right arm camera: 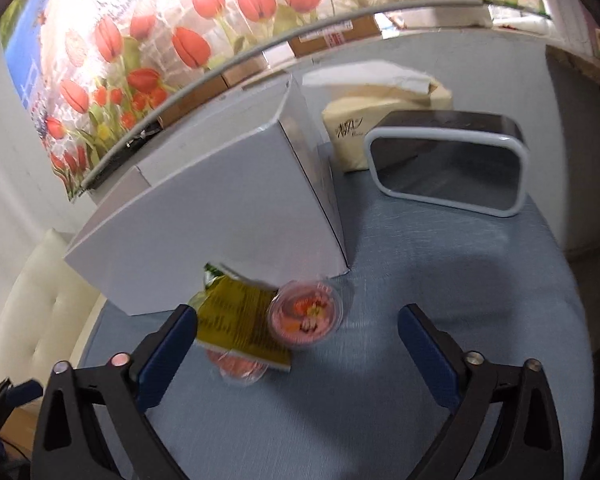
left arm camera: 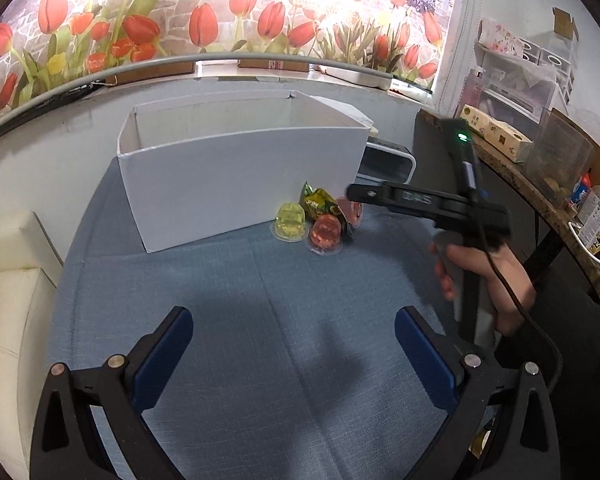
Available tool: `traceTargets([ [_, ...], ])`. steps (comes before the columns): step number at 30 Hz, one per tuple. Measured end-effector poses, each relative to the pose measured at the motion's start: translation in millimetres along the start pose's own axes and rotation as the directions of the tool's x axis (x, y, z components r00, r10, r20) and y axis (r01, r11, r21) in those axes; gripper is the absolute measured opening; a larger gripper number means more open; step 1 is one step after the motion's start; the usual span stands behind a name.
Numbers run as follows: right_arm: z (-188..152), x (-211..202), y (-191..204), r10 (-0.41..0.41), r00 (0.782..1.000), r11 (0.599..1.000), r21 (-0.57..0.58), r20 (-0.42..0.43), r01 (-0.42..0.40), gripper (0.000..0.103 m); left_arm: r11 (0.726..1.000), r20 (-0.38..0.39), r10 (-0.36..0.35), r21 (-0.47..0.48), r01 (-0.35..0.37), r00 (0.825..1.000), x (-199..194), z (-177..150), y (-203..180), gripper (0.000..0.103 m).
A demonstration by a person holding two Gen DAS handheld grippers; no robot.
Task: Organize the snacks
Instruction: 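Grasp the pink cartoon-lid jelly cup with the right gripper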
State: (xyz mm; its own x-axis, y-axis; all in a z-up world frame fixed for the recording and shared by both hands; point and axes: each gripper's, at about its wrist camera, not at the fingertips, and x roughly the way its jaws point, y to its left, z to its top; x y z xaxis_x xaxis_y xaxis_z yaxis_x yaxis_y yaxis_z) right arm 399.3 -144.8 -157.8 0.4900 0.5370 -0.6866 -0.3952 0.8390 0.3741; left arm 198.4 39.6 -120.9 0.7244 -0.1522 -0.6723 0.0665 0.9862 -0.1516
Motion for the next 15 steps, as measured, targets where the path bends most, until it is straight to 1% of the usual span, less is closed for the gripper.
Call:
traceTargets([
  [2, 2, 9, 1, 0.012, 0.999, 1.000, -0.006, -0.030, -0.012, 0.075, 1.000, -0.006, -0.002, -0.003, 0.002, 1.000, 3, -2, 0, 0.103],
  [3, 1, 14, 2, 0.011, 0.999, 1.000, -0.016, -0.046, -0.012, 0.071, 1.000, -0.012, -0.006, -0.003, 0.005, 1.000, 5, -3, -1, 0.103],
  [4, 0, 15, 3, 0.018, 0.999, 1.000, -0.021, -0.045, -0.019, 0.065, 1.000, -0.016, -0.006, -0.003, 0.006, 1.000, 7, -3, -1, 0.103],
  [6, -4, 15, 1, 0.043, 0.998, 0.999, -0.025, -0.034, -0.044, 0.063, 1.000, -0.027, -0.007, -0.005, 0.007, 1.000, 12, -4, -1, 0.103],
  [7, -5, 16, 0, 0.046, 0.998, 0.999, -0.024, -0.043, -0.047, 0.051, 1.000, -0.032, -0.010, -0.006, 0.010, 0.999, 14, -5, -1, 0.103],
  [9, -6, 14, 0, 0.051, 0.998, 0.998, -0.026, -0.035, -0.052, 0.050, 1.000, -0.041, -0.009, -0.008, 0.009, 0.999, 18, -5, -3, 0.103],
  [13, -9, 10, 12, 0.024, 1.000, 0.995, -0.093, -0.013, -0.025, 0.050, 1.000, -0.050, -0.009, -0.002, 0.008, 0.999, 24, -4, -6, 0.103],
  [15, -11, 6, 16, 0.022, 1.000, 0.994, -0.104, -0.007, -0.022, 0.050, 1.000, -0.053, -0.008, 0.004, 0.008, 0.999, 27, -3, -9, 0.103],
])
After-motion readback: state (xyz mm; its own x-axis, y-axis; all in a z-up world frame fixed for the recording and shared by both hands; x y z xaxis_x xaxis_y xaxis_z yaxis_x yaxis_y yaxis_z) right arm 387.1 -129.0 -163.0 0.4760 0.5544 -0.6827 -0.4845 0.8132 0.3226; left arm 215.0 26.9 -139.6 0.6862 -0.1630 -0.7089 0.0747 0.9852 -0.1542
